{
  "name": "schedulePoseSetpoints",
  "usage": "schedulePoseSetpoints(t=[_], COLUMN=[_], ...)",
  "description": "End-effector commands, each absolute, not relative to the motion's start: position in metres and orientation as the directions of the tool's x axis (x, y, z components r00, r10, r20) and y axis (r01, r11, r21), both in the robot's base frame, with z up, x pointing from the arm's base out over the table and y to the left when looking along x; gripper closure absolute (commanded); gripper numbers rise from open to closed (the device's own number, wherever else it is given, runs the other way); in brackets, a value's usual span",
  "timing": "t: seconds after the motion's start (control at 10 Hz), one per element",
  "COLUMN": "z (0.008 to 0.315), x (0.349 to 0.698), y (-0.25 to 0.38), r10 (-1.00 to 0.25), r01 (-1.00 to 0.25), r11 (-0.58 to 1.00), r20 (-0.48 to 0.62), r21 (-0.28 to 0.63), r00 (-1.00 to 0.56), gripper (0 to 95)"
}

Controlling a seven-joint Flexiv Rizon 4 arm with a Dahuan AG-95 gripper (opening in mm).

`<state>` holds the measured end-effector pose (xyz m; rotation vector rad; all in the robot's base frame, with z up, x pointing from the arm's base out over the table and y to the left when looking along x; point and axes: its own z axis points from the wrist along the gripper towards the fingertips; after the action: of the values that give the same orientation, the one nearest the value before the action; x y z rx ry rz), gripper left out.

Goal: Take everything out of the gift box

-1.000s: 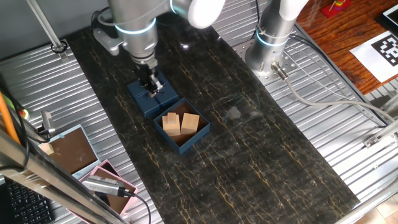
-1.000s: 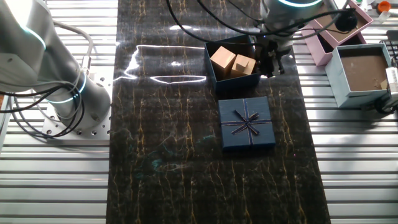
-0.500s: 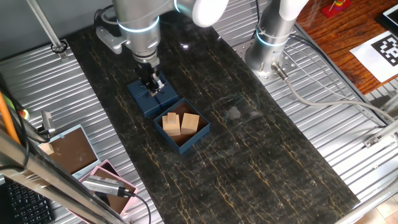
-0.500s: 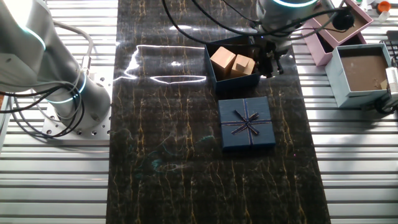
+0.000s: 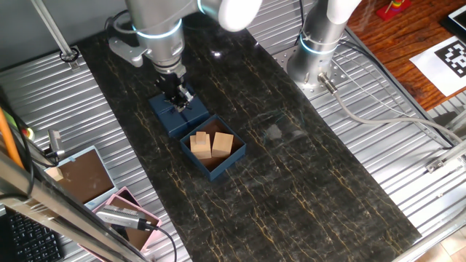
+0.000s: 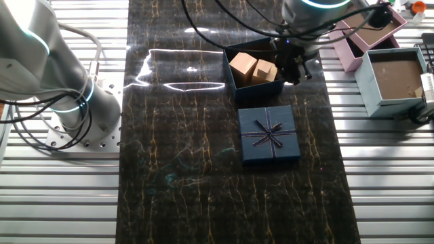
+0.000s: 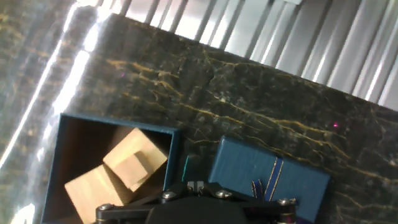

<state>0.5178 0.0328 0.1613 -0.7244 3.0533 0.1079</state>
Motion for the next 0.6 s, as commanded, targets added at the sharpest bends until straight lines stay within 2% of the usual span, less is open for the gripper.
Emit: schedulePoseSetpoints(t=[0.1,0.3,0.6], z=[0.165,0.16,0.129], x=[0.515,0.507,0.499], y=[0.051,0.08,0.099], r10=[-0.525,-0.548,-0.664], r01=[-0.524,-0.547,-0.666], r11=[0.848,0.834,0.744], r20=[-0.009,-0.003,-0.041], r21=[0.083,0.076,0.062], r00=[-0.851,-0.836,-0.746], gripper=[95.0,57.0,57.0])
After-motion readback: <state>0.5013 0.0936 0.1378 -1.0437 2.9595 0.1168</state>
